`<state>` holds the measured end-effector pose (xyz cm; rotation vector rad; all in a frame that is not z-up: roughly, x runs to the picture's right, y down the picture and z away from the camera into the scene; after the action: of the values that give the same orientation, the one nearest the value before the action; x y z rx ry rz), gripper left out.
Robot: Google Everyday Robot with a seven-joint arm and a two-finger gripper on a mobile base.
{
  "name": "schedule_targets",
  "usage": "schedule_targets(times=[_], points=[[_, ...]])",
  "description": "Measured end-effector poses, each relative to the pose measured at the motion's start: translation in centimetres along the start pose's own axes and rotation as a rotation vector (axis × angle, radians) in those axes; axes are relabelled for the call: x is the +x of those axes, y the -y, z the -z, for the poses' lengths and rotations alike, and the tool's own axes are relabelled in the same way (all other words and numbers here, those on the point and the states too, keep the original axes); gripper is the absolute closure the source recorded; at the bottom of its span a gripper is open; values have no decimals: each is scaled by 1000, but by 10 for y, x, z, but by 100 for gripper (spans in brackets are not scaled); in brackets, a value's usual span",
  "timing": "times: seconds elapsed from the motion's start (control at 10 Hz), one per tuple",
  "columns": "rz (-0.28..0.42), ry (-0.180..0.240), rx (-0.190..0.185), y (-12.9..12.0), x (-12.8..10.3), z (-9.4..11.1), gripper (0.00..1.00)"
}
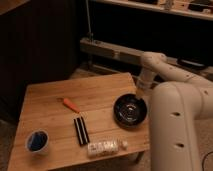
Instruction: Drag the ceramic bowl in a circle
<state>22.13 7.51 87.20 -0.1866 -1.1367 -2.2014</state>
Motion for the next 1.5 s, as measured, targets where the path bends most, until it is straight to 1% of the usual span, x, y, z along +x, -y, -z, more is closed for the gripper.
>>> schedule_targets(times=[0.2, 0.4, 0.5, 0.7, 0.8, 0.9, 1.0, 1.2, 1.3, 1.4, 1.5], points=[[45, 5, 24, 14, 1, -8, 100], [126, 3, 42, 36, 25, -16, 100], [176, 2, 50, 49, 44, -20, 100], [299, 1, 73, 83, 95, -28, 100], [347, 2, 84, 96, 113, -30, 100], [427, 6, 102, 118, 139, -37, 100], [491, 8, 115, 137, 158, -40, 100], [596, 10, 135, 167, 180, -46, 100], [628, 7, 139, 179, 188, -49, 100], [631, 1, 133, 182, 191, -49, 100], [622, -6, 125, 180, 193, -49, 100]])
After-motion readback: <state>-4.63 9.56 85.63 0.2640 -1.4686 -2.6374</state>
